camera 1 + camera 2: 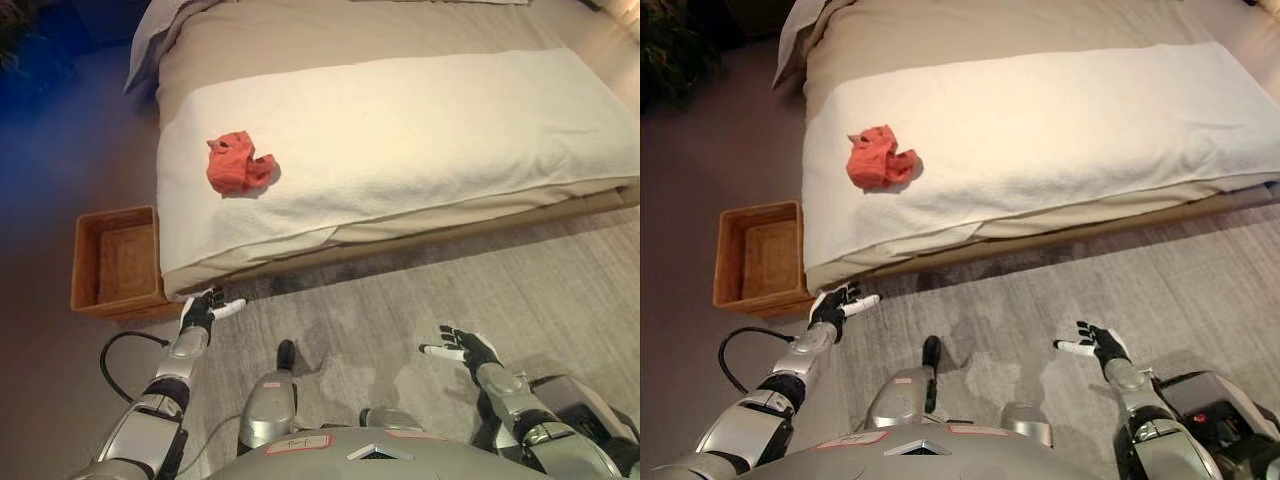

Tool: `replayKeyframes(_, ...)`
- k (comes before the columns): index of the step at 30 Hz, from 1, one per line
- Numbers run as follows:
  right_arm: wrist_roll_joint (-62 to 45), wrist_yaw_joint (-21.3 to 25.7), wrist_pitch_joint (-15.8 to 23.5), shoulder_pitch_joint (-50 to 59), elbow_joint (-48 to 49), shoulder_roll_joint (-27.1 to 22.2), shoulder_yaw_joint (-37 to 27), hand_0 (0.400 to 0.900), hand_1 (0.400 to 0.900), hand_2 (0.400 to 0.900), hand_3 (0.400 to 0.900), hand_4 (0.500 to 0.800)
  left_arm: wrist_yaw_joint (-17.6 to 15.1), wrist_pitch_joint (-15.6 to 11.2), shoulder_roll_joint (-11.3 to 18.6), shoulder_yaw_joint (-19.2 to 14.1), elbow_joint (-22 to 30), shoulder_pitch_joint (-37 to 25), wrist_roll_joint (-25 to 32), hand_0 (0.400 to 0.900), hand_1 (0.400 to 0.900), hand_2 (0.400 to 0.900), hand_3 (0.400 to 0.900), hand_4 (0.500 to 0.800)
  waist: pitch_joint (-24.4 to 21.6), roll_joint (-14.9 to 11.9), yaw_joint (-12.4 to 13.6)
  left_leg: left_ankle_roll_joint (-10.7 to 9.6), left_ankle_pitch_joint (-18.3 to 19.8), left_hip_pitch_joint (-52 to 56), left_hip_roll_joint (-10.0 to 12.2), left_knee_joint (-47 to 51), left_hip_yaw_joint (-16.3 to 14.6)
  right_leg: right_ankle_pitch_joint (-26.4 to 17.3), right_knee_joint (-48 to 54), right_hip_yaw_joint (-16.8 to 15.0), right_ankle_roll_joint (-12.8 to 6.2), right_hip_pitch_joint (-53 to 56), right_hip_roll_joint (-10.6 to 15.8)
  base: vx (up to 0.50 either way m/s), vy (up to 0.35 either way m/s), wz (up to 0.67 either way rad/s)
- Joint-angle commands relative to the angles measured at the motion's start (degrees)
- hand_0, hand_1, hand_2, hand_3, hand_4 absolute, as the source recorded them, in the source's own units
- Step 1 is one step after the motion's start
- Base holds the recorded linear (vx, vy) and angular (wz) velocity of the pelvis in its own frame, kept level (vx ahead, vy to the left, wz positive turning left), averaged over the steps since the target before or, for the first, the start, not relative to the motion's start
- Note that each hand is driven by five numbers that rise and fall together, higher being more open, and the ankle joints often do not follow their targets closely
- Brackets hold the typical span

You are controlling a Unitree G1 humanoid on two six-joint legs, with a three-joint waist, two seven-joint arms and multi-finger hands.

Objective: Put the clothes on the bed into the basket.

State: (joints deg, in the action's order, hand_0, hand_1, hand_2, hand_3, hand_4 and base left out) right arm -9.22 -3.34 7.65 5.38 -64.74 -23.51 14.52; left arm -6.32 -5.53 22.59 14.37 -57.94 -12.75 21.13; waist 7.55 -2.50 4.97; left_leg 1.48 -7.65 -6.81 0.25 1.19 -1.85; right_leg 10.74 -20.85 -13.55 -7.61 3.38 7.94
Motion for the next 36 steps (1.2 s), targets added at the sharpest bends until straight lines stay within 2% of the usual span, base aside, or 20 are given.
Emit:
replayKeyframes(1,0.35,0.41,1.96,3.10,2.21,-3.10,0.21,0.900,0.900,0.900,0.900,0.800,-0.60,-3.88,3.12,-0.31,4.64,-2.71,-0.43,0.900,0.900,0.900,0.900,0.800,-2.59,-0.47,1.12,-2.97,-1.43,-5.11,3.13,-3.41,1.51,-23.85,-3.70,0.34,-1.01,1.06,2.30,0.36,0.447,0.23)
replayKeyframes(2,0.58,0.50,1.78,2.89,2.32,-3.05,0.19,0.900,0.900,0.900,0.900,0.800,-0.38,-3.75,2.91,-0.05,5.82,-2.71,-0.46,0.900,0.900,0.900,0.900,0.800,-2.10,0.69,0.75,-1.16,0.24,-2.89,1.56,-3.87,2.12,-30.03,-10.37,1.23,0.43,-1.58,2.78,0.17,0.240,0.17)
replayKeyframes(3,0.58,0.50,1.78,2.89,2.33,-3.06,0.20,0.900,0.900,0.900,0.900,0.800,-0.38,-3.74,2.91,-0.06,5.84,-2.71,-0.47,0.900,0.900,0.900,0.900,0.800,-2.00,0.62,0.72,-1.15,0.29,-2.84,1.47,-3.94,2.12,-29.89,-10.57,1.23,0.43,-1.57,2.86,0.27,0.367,0.24)
replayKeyframes(5,0.13,0.47,1.75,2.66,2.40,-2.84,0.12,0.900,0.900,0.900,0.900,0.800,-0.18,-3.66,2.86,0.08,6.02,-3.15,-0.67,0.900,0.900,0.900,0.900,0.800,-1.08,1.71,-0.21,0.35,1.60,-0.58,0.57,-4.05,2.62,-31.40,-16.62,1.66,1.00,-4.87,1.30,0.20,0.274,0.10)
replayKeyframes(7,0.31,0.27,1.65,2.17,2.31,-2.68,-0.03,0.900,0.900,0.900,0.900,0.800,0.17,-3.63,2.72,0.01,5.42,-3.19,-1.09,0.900,0.900,0.900,0.900,0.800,-0.89,2.50,-0.96,1.06,3.46,2.16,-0.27,-3.81,2.40,-29.98,-17.68,4.03,1.08,-8.37,3.03,0.30,0.281,0.03)
replayKeyframes(9,0.08,0.00,1.60,1.64,1.68,-2.69,-0.57,0.900,0.900,0.900,0.900,0.800,0.48,-3.66,2.22,-0.18,4.39,-3.26,-0.73,0.900,0.900,0.900,0.900,0.800,-1.23,2.81,-2.50,0.88,5.65,5.88,-1.34,-3.22,2.30,-23.36,-10.33,8.15,1.26,-13.98,2.91,0.39,0.188,0.18)
replayKeyframes(10,0.07,0.00,1.61,1.61,1.67,-2.69,-0.55,0.900,0.900,0.900,0.900,0.800,0.50,-3.71,2.21,-0.16,4.31,-3.27,-0.72,0.900,0.900,0.900,0.900,0.800,-0.88,2.64,-2.90,0.85,5.89,6.38,-1.57,-3.21,2.68,-22.67,-10.72,8.53,1.32,-13.45,3.23,0.38,0.044,0.37)
replayKeyframes(11,-0.28,0.08,1.70,1.36,0.97,-2.56,-1.41,0.900,0.900,0.900,0.900,0.800,0.57,-3.65,1.83,-0.25,3.14,-3.93,-0.87,0.900,0.900,0.900,0.900,0.800,-0.95,1.67,-3.99,0.42,7.69,8.62,-3.00,-2.87,2.74,-21.88,-1.95,11.33,0.20,-15.65,3.94,0.39,0.005,0.46)
replayKeyframes(12,-0.47,0.08,1.68,1.25,0.73,-2.44,-1.80,0.900,0.900,0.900,0.900,0.800,0.61,-3.65,1.61,-0.50,2.26,-4.27,-1.02,0.900,0.900,0.900,0.900,0.800,-0.60,0.98,-4.98,0.09,8.59,10.45,-3.71,-2.52,3.14,-22.28,2.95,13.05,-0.63,-16.33,4.34,0.40,0.012,0.44)
replayKeyframes(13,-0.47,0.08,1.69,1.23,0.72,-2.46,-1.79,0.900,0.900,0.900,0.900,0.800,0.63,-3.70,1.57,-0.50,2.17,-4.29,-1.02,0.900,0.900,0.900,0.900,0.800,-0.16,1.25,-5.28,0.05,8.90,11.15,-3.45,-2.43,3.51,-22.01,3.18,13.56,-0.62,-15.37,4.21,0.31,-0.014,0.39)
replayKeyframes(16,-0.33,0.22,1.62,0.41,0.67,-2.45,-2.75,0.900,0.900,0.900,0.900,0.800,0.67,-3.82,1.36,-0.93,0.66,-5.41,-1.72,0.900,0.900,0.900,0.900,0.800,0.34,0.47,-7.87,-1.07,11.19,16.34,-3.81,-0.51,5.23,-25.20,16.45,16.52,-2.95,-17.60,4.02,0.35,-0.014,0.48)
replayKeyframes(19,-0.05,0.21,1.71,-0.15,0.74,-2.37,-3.34,0.900,0.900,0.900,0.900,0.800,0.86,-3.94,1.19,-1.30,0.21,-5.52,-2.69,0.900,0.900,0.900,0.900,0.800,0.27,-0.01,-9.28,-1.53,13.03,19.28,-3.98,0.11,6.12,-27.22,22.68,17.08,-4.38,-19.69,2.80,0.28,0.018,0.33)
replayKeyframes(24,-0.15,-0.48,1.62,-1.97,1.46,-2.72,-4.11,0.900,0.900,0.900,0.900,0.800,1.37,-3.83,0.86,-1.03,1.35,-4.23,-3.73,0.900,0.900,0.900,0.900,0.800,-0.38,-1.00,-10.13,-2.05,15.34,23.24,-3.45,0.43,8.03,-31.11,23.35,13.65,-5.66,-19.76,2.28,0.27,-0.045,0.27)
replayKeyframes(26,-0.33,-0.86,1.54,-2.60,1.54,-2.76,-4.44,0.900,0.900,0.900,0.900,0.800,1.50,-3.74,0.77,-0.79,1.42,-3.74,-4.08,0.900,0.900,0.900,0.900,0.800,-1.22,-2.24,-10.60,-2.38,15.38,24.40,-4.00,0.69,9.16,-32.10,22.11,12.27,-5.84,-19.33,2.74,0.25,-0.095,0.23)
replayKeyframes(29,-0.31,-1.12,1.52,-2.85,1.50,-2.83,-4.51,0.900,0.900,0.900,0.900,0.800,1.50,-3.52,0.74,-0.76,1.37,-3.30,-4.38,0.900,0.900,0.900,0.900,0.800,-2.11,-2.18,-10.71,-2.79,16.00,26.19,-3.27,1.34,9.92,-31.41,20.80,11.78,-5.58,-18.83,2.22,0.22,-0.081,0.12)
replayKeyframes(31,-0.35,-1.13,1.55,-2.59,1.50,-3.12,-4.56,0.900,0.900,0.900,0.900,0.800,1.15,-3.12,0.90,-1.17,1.51,-3.05,-4.52,0.900,0.900,0.900,0.900,0.800,-3.28,-1.16,-10.90,-3.82,16.67,27.69,-0.84,1.74,10.98,-28.02,18.43,13.28,-4.39,-19.79,1.39,0.28,-0.137,0.10)
replayKeyframes(32,-0.48,-1.19,1.57,-2.21,1.49,-3.19,-4.35,0.900,0.900,0.900,0.900,0.800,0.89,-3.20,0.86,-1.25,1.43,-3.17,-4.47,0.900,0.900,0.900,0.900,0.800,-3.40,-0.82,-10.94,-4.23,16.50,28.13,-0.15,1.81,10.85,-28.10,18.13,13.69,-4.20,-19.83,0.88,0.21,-0.149,0.05)
replayKeyframes(36,-0.58,-0.93,1.74,-1.30,0.96,-4.22,-3.84,0.900,0.900,0.900,0.900,0.800,0.24,-3.25,0.80,-0.67,0.15,-4.33,-4.47,0.900,0.900,0.900,0.900,0.800,-3.49,0.59,-11.55,-7.23,12.15,25.25,3.63,-4.55,12.04,-24.34,15.85,15.13,-1.54,-19.56,-1.84,0.20,-0.161,0.27)
